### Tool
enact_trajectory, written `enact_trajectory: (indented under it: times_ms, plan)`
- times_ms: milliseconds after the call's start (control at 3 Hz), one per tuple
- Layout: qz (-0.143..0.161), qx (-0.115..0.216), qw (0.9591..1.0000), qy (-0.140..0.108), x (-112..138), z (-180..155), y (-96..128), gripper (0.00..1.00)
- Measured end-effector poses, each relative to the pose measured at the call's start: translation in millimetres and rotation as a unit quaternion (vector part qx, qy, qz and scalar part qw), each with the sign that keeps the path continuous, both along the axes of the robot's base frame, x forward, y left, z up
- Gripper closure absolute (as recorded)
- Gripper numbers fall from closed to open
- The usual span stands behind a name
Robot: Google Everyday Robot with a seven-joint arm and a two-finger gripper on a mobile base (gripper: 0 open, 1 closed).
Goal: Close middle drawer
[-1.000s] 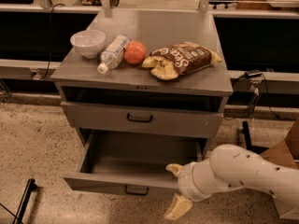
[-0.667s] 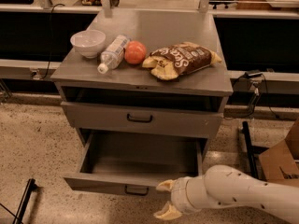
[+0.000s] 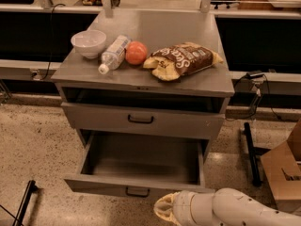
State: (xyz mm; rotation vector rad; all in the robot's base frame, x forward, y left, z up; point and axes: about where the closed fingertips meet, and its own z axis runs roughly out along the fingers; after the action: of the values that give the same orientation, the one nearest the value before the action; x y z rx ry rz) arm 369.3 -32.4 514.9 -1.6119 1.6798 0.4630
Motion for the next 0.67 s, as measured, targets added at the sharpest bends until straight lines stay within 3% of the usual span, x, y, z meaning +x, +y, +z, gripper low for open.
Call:
enact_trajectory:
  times_ms: [333, 667]
  plan:
    - [-0.015, -0.014, 0.9995, 0.022, -8.4, -43.0, -5.7, 1.00]
    - [-0.055, -0.001, 0.9982, 0.025, -4.3, -84.9, -16.0, 1.00]
